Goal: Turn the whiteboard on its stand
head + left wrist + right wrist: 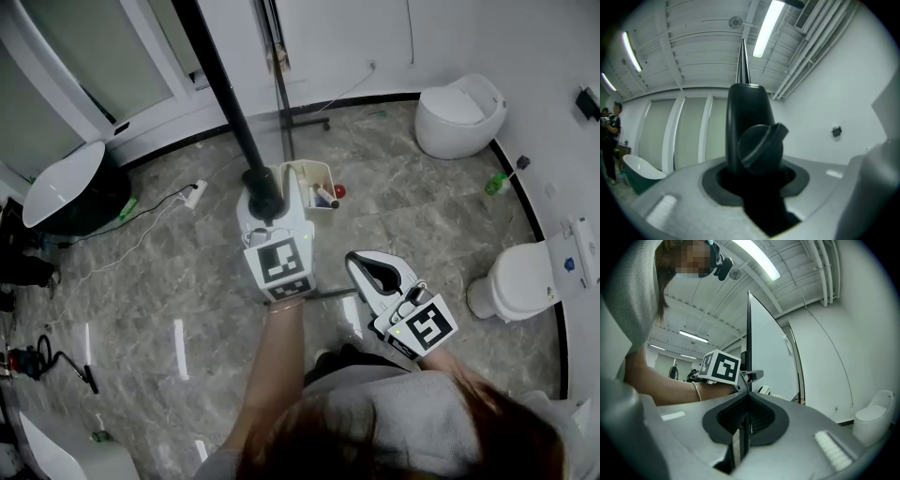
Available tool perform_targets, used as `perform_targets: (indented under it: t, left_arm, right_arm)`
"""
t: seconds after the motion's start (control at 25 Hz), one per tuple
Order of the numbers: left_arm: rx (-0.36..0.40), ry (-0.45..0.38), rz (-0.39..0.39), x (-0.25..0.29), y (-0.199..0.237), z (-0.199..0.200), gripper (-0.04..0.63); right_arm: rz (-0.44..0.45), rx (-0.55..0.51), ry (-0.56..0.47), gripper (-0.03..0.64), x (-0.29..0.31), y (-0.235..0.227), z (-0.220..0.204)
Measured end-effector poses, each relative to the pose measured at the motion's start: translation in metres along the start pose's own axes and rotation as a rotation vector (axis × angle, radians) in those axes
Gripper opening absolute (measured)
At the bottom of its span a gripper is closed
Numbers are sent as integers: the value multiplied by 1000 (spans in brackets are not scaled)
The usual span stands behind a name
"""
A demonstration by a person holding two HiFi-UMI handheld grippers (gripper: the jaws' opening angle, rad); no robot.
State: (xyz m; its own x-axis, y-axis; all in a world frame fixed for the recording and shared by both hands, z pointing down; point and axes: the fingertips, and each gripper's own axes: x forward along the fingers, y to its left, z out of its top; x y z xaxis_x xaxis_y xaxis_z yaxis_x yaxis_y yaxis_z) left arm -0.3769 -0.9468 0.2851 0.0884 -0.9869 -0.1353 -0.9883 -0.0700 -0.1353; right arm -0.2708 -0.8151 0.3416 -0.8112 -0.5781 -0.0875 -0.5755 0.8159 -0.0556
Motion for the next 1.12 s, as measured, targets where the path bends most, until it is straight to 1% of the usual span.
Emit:
perform_targets:
  t: [0.32,0.52,0.64,0.84,1.12]
  left_arm:
    - [14,-2,32,0,5,1,146]
    - [15,12,74,0,1,-1,121]
    - [9,17,92,-2,6,-2,114]
    - [2,17,93,-9,5,0,110]
    - [-6,14,81,-23,-4,2,114]
  right_arm:
    - [53,8,12,3,-6,9,-5]
    - [58,13,21,3,-25,1,-13]
    - [71,11,17,3,-26,7,-13]
    - [56,10,15,3,-26,8,-6]
    - [49,-7,40,3,-29,16,-12]
